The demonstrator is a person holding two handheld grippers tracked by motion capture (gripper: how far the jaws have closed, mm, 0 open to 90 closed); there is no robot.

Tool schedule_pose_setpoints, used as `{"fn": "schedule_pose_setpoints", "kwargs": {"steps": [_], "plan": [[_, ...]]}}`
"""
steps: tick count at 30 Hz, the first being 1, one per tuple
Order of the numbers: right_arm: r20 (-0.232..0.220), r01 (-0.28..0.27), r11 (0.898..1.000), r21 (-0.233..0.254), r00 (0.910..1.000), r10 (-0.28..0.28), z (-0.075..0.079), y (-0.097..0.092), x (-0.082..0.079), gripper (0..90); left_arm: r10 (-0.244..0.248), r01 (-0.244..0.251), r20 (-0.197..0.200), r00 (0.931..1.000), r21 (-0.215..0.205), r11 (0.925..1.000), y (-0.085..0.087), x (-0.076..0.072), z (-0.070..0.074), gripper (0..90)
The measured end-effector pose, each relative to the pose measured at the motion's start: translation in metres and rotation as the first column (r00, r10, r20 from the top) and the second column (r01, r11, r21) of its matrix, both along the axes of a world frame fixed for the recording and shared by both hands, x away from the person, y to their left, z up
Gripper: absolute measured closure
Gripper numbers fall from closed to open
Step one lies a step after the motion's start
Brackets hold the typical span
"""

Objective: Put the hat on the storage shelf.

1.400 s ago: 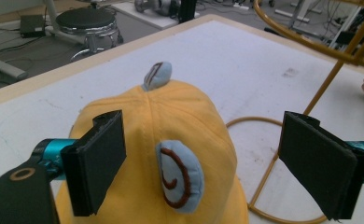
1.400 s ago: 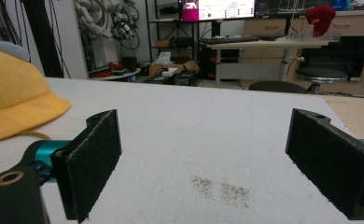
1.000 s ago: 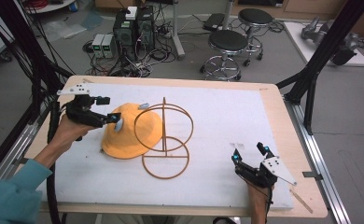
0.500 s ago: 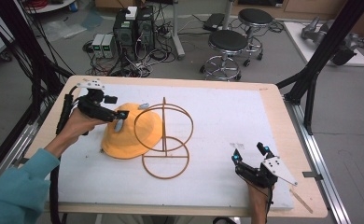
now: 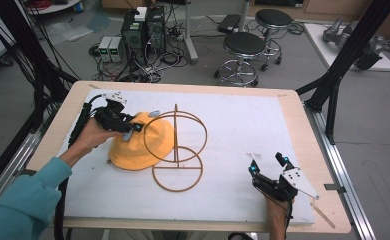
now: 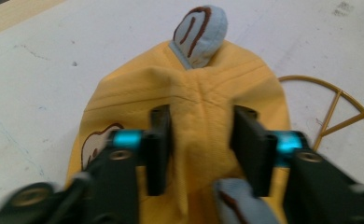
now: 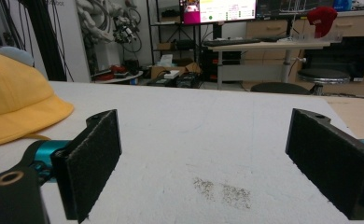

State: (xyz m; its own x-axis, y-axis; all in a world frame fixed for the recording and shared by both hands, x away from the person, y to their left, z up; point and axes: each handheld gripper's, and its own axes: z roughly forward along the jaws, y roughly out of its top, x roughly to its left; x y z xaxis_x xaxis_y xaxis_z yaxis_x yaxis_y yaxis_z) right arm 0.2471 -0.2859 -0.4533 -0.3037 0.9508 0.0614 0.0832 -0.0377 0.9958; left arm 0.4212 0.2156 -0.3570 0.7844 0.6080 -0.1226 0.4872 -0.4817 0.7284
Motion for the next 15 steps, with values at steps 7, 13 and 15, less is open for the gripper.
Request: {"fn": "schedule_pose_setpoints", "kwargs": {"steps": [7,13,15], "plan": [[0.001,0.0,1.0,0.004,1.0,0.0,0.0,0.0,0.0,9.3,-0.014,0.014,0.0,0.9999,0.013,0.9998,0.001,-0.003,0.002,81.5],[0.003,0.0,1.0,0.003,1.0,0.0,0.0,-0.001,0.0,9.2,-0.006,0.006,0.046,0.9989,0.0,1.0,0.006,-0.009,0.011,83.6],[0.006,0.001,1.0,0.003,1.0,-0.001,0.0,-0.001,0.0,9.3,0.006,-0.005,0.06,0.9982,-0.016,0.9999,0.01,-0.012,0.016,83.7]]}}
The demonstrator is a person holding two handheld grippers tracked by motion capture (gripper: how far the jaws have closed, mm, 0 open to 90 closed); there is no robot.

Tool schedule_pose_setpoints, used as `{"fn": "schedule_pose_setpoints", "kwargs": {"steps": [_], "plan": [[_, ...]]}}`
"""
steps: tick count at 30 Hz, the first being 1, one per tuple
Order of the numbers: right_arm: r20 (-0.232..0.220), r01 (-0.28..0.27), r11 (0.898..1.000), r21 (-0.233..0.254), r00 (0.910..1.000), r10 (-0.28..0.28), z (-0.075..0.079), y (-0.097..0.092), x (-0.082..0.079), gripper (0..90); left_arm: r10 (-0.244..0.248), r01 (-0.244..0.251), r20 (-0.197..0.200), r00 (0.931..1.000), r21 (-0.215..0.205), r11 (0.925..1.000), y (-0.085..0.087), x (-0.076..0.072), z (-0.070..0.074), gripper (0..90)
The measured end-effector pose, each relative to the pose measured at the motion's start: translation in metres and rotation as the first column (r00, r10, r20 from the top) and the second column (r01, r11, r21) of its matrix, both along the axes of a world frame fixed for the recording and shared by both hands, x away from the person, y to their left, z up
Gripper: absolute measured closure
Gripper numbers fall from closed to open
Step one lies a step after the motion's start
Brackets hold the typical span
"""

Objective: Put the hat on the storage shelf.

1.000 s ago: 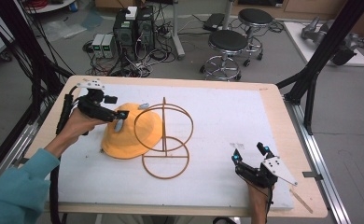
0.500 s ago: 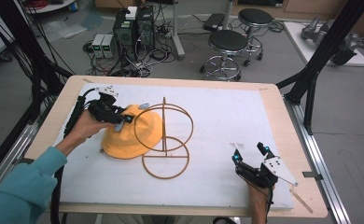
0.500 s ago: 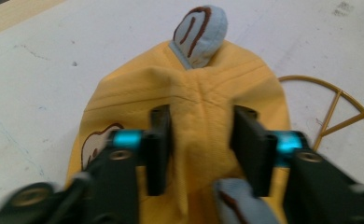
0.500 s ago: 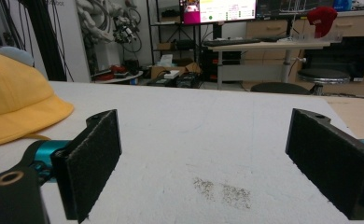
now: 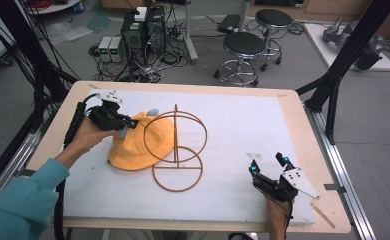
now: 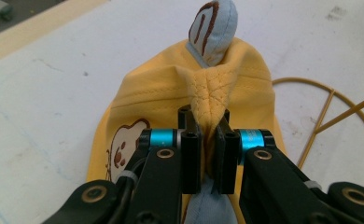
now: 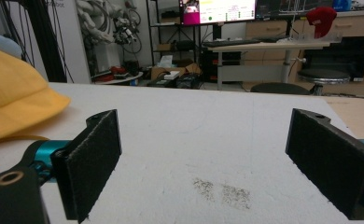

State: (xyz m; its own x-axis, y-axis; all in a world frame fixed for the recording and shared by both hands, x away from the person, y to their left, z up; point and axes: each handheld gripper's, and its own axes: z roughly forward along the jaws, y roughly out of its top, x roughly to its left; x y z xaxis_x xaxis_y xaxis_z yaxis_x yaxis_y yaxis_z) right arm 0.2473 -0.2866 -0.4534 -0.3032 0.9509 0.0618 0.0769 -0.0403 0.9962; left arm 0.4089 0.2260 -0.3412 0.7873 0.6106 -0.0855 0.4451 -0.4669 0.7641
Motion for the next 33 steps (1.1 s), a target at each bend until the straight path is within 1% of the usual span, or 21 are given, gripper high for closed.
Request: {"fn": "schedule_pose_setpoints", "kwargs": {"steps": [2,6,8,9,10,11,12,14,15,16,17,18,19,20,24,26,27,28,31,32,33], "plan": [[0.0,0.001,1.0,0.001,1.0,-0.001,0.0,0.0,0.0,9.3,0.004,-0.004,0.01,0.9999,-0.005,1.0,0.003,-0.002,0.003,83.8],[-0.004,-0.002,1.0,0.001,1.0,0.002,0.0,0.0,0.0,9.3,0.04,-0.039,0.041,0.9984,-0.022,0.999,0.016,-0.007,0.012,83.8],[-0.004,0.0,1.0,-0.001,1.0,0.0,0.0,0.001,0.0,9.3,0.051,-0.05,0.041,0.9978,-0.024,0.9985,0.02,-0.008,0.015,83.9],[-0.004,-0.001,1.0,-0.002,1.0,0.001,0.0,0.0,0.0,9.3,0.059,-0.058,0.055,0.9968,-0.015,0.9982,0.024,-0.009,0.02,83.8],[-0.004,0.0,1.0,-0.001,1.0,0.0,0.0,0.0,0.0,9.3,0.059,-0.058,0.055,0.9968,-0.015,0.9982,0.024,-0.009,0.02,83.9],[-0.004,0.0,1.0,-0.002,1.0,0.0,0.0,0.001,0.0,9.3,0.068,-0.067,0.071,0.9952,-0.018,0.9976,0.027,-0.01,0.031,83.9],[-0.005,0.0,1.0,-0.001,1.0,0.0,0.0,0.001,0.0,9.3,0.068,-0.067,0.071,0.9952,-0.018,0.9976,0.027,-0.01,0.031,83.9],[-0.005,0.0,1.0,-0.001,1.0,0.0,0.0,0.001,0.0,9.3,0.075,-0.073,0.095,0.9926,-0.023,0.9971,0.031,-0.011,0.045,83.9],[-0.005,0.0,1.0,-0.002,1.0,0.0,0.0,0.001,0.0,9.3,0.085,-0.082,0.121,0.9891,-0.028,0.9963,0.034,-0.012,0.06,83.9],[-0.004,0.0,1.0,-0.002,1.0,0.0,0.0,0.001,0.0,9.3,0.085,-0.082,0.133,0.9874,-0.027,0.9963,0.036,-0.013,0.069,83.9],[-0.005,0.001,1.0,-0.002,1.0,-0.001,0.0,0.001,0.0,9.3,0.085,-0.082,0.133,0.9874,-0.027,0.9963,0.036,-0.013,0.069,83.9],[-0.005,0.001,1.0,-0.002,1.0,-0.001,0.0,0.001,0.0,9.3,0.091,-0.087,0.147,0.985,-0.033,0.9956,0.037,-0.014,0.077,83.9],[-0.003,0.001,1.0,-0.004,1.0,-0.001,0.0,0.001,0.0,9.3,0.094,-0.09,0.169,0.981,-0.032,0.9954,0.04,-0.016,0.093,83.9],[-0.004,0.0,1.0,-0.005,1.0,0.0,0.0,0.001,0.0,9.3,0.094,-0.09,0.169,0.981,-0.032,0.9954,0.04,-0.016,0.093,83.9],[-0.004,0.0,1.0,-0.002,1.0,0.0,0.0,0.001,0.0,9.3,0.097,-0.091,0.216,0.9716,-0.037,0.9952,0.042,-0.023,0.125,83.9],[-0.005,0.0,1.0,-0.001,1.0,0.0,0.0,0.001,0.0,9.3,0.086,-0.079,0.239,0.9671,-0.037,0.9962,0.041,-0.027,0.142,83.9],[-0.004,0.0,1.0,-0.002,1.0,0.0,0.0,0.001,0.0,9.3,0.078,-0.069,0.264,0.9612,-0.045,0.9966,0.038,-0.032,0.16,83.9],[-0.004,0.0,1.0,-0.002,1.0,0.0,0.0,0.001,0.0,9.3,0.078,-0.069,0.264,0.9612,-0.045,0.9966,0.038,-0.032,0.16,83.9],[0.003,0.003,1.0,-0.009,1.0,-0.003,0.0,0.001,0.0,9.3,0.061,-0.047,0.296,0.9533,-0.053,0.9975,0.033,-0.04,0.187,83.9],[0.003,0.003,1.0,-0.01,1.0,-0.003,0.0,0.001,0.0,9.3,0.039,-0.025,0.304,0.9519,-0.047,0.9985,0.029,-0.045,0.203,84.0],[0.004,0.004,1.0,-0.006,1.0,-0.004,0.0,0.001,0.0,9.3,0.033,-0.018,0.312,0.9497,-0.05,0.9986,0.026,-0.048,0.21,83.9]]}}
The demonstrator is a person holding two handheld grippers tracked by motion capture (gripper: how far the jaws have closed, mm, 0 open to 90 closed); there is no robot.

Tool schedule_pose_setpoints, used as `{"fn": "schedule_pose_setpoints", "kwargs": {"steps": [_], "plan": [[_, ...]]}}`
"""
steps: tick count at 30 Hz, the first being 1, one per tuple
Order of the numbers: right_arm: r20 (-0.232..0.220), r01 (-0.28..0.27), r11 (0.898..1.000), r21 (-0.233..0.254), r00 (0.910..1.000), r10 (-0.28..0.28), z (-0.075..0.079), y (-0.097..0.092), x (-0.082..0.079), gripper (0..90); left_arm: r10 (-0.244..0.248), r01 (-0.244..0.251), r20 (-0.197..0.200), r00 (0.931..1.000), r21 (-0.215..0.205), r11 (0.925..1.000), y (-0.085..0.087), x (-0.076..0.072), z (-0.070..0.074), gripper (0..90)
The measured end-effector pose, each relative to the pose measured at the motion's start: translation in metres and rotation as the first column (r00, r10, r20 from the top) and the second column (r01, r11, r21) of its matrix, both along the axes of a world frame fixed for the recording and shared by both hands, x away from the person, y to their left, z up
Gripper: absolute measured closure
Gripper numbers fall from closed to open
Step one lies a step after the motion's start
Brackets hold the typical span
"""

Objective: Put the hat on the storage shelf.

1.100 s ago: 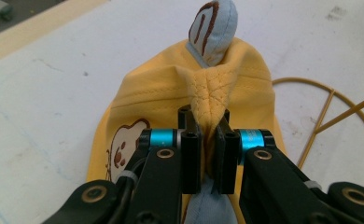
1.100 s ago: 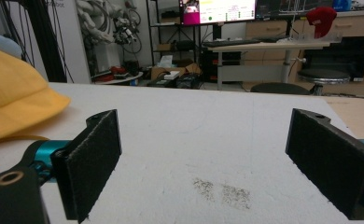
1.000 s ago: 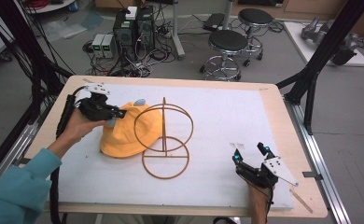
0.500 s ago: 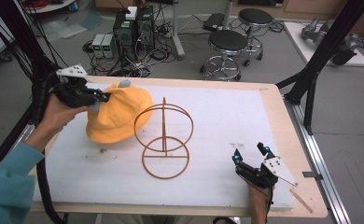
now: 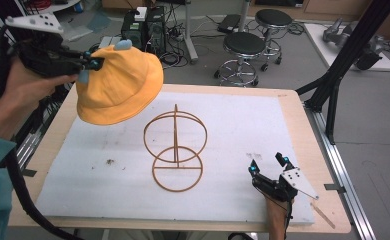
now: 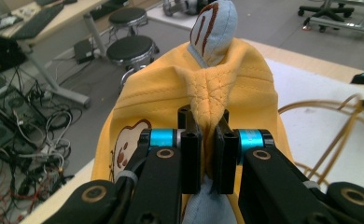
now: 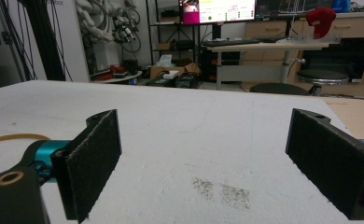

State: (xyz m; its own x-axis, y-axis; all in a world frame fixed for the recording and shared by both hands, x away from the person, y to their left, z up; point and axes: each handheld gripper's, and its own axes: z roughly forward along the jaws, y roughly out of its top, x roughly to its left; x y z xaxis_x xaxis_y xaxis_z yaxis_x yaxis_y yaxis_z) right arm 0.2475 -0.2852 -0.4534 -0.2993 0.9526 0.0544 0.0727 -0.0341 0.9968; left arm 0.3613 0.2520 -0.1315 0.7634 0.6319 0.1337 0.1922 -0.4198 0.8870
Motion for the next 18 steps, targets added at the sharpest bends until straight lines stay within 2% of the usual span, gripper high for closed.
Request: {"fn": "schedule_pose_setpoints", "kwargs": {"steps": [1,4,6,9,10,11,13,14,15,16,17,18], "plan": [[0.0,0.0,1.0,0.0,1.0,0.0,0.0,0.0,0.0,9.3,0.0,0.0,0.0,1.0,0.0,1.0,0.0,0.0,0.0,83.9],[-0.004,0.001,1.0,0.003,1.0,-0.001,0.0,0.0,0.0,9.3,-0.042,0.042,0.009,0.9991,-0.008,0.9991,-0.01,-0.008,0.015,83.9],[-0.005,-0.002,1.0,0.003,1.0,0.002,0.0,0.0,0.0,9.3,-0.093,0.093,0.004,0.9957,-0.019,0.9955,-0.023,-0.016,0.021,83.9],[-0.004,-0.003,1.0,0.004,1.0,0.003,0.0,0.0,0.0,9.3,-0.128,0.128,-0.005,0.9918,-0.022,0.9916,-0.033,-0.02,0.02,83.9],[-0.005,-0.002,1.0,0.001,1.0,0.002,0.0,0.0,0.0,9.3,-0.168,0.167,-0.022,0.9855,-0.027,0.9855,-0.045,-0.023,0.017,83.9],[-0.005,-0.002,1.0,0.001,1.0,0.002,0.0,0.0,0.0,9.3,-0.168,0.167,-0.022,0.9855,-0.027,0.9855,-0.045,-0.023,0.017,83.9],[-0.002,-0.003,1.0,-0.002,1.0,0.003,0.0,0.0,0.0,9.2,-0.21,0.209,-0.043,0.9767,-0.031,0.9774,-0.058,-0.025,0.013,83.9],[-0.006,-0.002,1.0,0.001,1.0,0.002,0.0,0.0,0.0,9.3,-0.231,0.229,-0.052,0.9716,-0.037,0.9727,-0.064,-0.026,0.011,83.9],[-0.003,-0.003,1.0,-0.001,1.0,0.003,0.0,0.0,0.0,9.3,-0.266,0.264,-0.064,0.9619,-0.034,0.9639,-0.078,-0.027,0.006,83.9],[-0.002,-0.003,1.0,0.0,1.0,0.003,0.0,0.0,0.0,9.3,-0.266,0.264,-0.064,0.9619,-0.034,0.9639,-0.078,-0.027,0.006,83.9],[-0.002,-0.003,1.0,0.0,1.0,0.003,0.0,0.0,0.0,9.3,-0.282,0.28,-0.071,0.9569,-0.034,0.9595,-0.084,-0.027,0.003,83.9],[-0.006,-0.002,1.0,0.002,1.0,0.002,0.0,0.0,0.0,9.2,-0.297,0.297,-0.086,0.951,-0.017,0.9548,-0.093,-0.027,-0.001,83.9]]}}
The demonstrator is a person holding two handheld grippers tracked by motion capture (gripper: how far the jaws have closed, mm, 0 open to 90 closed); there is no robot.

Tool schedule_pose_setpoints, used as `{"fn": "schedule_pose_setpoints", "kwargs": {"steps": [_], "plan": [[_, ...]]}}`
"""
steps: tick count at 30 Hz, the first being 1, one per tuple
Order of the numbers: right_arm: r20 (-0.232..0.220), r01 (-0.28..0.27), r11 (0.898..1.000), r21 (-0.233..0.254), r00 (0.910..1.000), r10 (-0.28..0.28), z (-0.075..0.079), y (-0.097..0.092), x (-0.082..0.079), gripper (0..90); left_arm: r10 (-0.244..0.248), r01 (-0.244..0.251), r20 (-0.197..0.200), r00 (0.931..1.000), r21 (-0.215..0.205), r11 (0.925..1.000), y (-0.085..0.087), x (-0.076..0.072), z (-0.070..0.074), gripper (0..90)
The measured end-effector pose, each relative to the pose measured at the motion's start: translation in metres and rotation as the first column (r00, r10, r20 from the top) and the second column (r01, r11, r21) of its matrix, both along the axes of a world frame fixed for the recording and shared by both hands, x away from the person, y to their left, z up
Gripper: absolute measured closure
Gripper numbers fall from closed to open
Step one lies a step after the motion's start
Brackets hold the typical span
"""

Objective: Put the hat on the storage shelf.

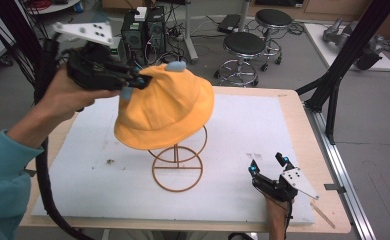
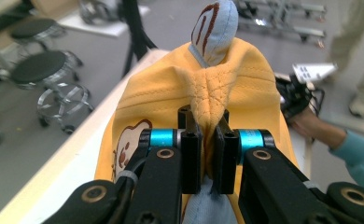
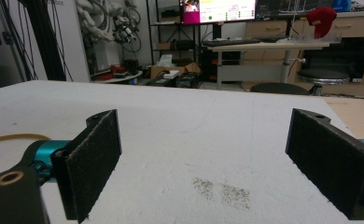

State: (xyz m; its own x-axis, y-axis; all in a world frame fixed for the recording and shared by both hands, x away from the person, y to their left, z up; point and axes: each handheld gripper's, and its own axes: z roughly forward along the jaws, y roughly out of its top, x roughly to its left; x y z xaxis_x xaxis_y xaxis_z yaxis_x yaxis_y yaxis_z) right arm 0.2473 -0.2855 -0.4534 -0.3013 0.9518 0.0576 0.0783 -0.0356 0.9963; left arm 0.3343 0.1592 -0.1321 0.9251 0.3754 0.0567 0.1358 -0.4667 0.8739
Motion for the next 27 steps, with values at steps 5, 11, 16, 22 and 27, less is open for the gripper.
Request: {"fn": "schedule_pose_setpoints", "kwargs": {"steps": [5,11,16,22,27], "plan": [[-0.001,-0.002,1.0,0.005,1.0,0.002,0.0,0.0,0.0,9.2,-0.047,0.048,-0.018,0.9987,0.05,0.9976,-0.026,0.001,-0.016,83.9],[0.002,-0.004,1.0,0.007,1.0,0.004,0.0,0.0,-0.001,9.3,-0.08,0.084,-0.045,0.9957,0.076,0.9936,-0.044,0.006,-0.035,83.9],[0.004,-0.004,1.0,0.007,1.0,0.004,0.0,0.0,-0.001,9.3,-0.088,0.094,-0.078,0.993,0.068,0.9933,-0.045,0.01,-0.049,83.8],[0.006,-0.005,1.0,0.001,1.0,0.005,0.0,0.0,0.0,9.2,-0.086,0.094,-0.097,0.9916,0.078,0.9925,-0.044,0.013,-0.059,83.4],[0.008,-0.004,1.0,-0.004,1.0,0.004,0.0,0.0,0.0,9.2,-0.093,0.1,-0.113,0.9893,0.056,0.9935,-0.043,0.015,-0.064,80.8]]}}
